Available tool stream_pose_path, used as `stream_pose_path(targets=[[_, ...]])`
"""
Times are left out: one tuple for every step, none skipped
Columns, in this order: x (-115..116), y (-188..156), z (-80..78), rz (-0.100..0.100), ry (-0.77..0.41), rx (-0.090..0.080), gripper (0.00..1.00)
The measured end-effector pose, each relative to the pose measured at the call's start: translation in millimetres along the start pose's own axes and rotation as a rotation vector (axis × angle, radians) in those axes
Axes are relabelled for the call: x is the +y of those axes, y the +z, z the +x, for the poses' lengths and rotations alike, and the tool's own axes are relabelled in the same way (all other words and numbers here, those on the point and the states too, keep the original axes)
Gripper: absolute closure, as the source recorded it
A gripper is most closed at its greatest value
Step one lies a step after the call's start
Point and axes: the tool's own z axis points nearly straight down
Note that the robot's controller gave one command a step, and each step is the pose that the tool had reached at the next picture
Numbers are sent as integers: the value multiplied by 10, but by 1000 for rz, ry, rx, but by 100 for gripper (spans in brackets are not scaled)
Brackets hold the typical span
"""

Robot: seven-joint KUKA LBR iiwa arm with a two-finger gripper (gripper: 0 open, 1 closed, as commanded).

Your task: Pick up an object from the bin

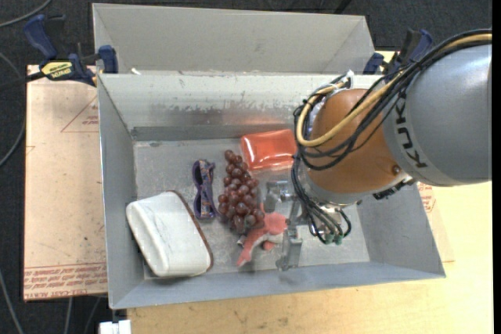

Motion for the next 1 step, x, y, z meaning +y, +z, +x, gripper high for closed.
stream_pose_path(targets=[[-2,-43,-17,-1,2,-8,0]])
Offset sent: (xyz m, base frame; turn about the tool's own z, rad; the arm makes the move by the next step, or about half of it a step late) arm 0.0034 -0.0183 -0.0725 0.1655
